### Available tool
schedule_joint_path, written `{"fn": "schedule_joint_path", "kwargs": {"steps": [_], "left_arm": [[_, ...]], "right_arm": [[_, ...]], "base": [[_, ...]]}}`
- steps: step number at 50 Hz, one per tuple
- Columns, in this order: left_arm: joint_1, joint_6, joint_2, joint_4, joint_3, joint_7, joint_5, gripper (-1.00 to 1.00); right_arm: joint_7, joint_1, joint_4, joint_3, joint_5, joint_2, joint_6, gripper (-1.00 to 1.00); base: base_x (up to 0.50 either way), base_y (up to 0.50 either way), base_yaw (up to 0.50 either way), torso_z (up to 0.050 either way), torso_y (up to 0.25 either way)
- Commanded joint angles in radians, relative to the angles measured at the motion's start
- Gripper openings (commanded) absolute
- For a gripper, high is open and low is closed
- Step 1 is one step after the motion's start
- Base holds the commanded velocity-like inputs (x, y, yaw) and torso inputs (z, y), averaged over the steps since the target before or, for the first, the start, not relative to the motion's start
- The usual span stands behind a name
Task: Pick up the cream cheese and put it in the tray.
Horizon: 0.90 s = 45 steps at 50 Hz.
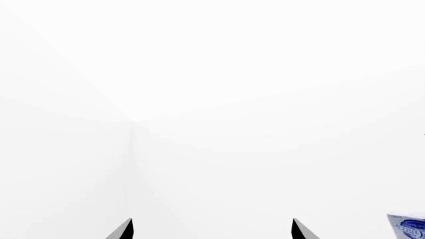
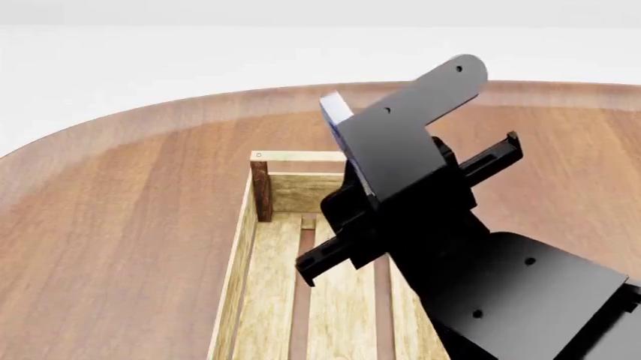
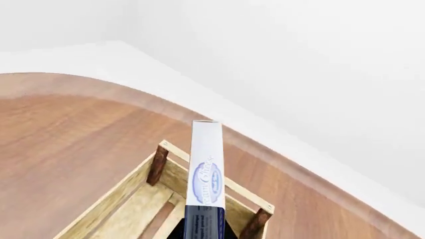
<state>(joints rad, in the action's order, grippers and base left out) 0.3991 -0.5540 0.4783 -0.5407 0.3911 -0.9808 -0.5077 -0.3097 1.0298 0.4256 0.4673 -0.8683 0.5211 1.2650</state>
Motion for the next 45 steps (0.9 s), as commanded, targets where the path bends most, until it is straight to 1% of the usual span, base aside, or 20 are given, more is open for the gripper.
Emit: {"fn": "schedule_joint_path", "kwargs": {"steps": [1,10,30,45], "left_arm": [[0.0,0.0,0.003,-0.001,0.0,-0.005,0.0,1.0],[-0.006,0.0,0.003,0.007,0.0,-0.01,-0.002,1.0],[-0.004,0.022,-0.014,0.008,-0.015,-0.032,-0.034,1.0],[0.004,0.04,-0.018,-0.01,-0.016,-0.03,-0.039,1.0]], "right_arm": [[0.002,0.05,-0.017,-0.016,-0.058,-0.019,0.117,-1.0],[0.047,0.012,-0.049,-0.001,-0.053,-0.011,0.054,-1.0],[0.051,0.007,-0.049,0.042,-0.041,-0.013,0.035,-1.0],[0.04,0.006,-0.048,0.052,-0.039,-0.005,0.031,-1.0]], "base": [[0.0,0.0,0.0,0.0,0.0],[0.0,0.0,0.0,0.0,0.0],[0.0,0.0,0.0,0.0,0.001],[0.0,0.0,0.0,0.0,-0.088]]}}
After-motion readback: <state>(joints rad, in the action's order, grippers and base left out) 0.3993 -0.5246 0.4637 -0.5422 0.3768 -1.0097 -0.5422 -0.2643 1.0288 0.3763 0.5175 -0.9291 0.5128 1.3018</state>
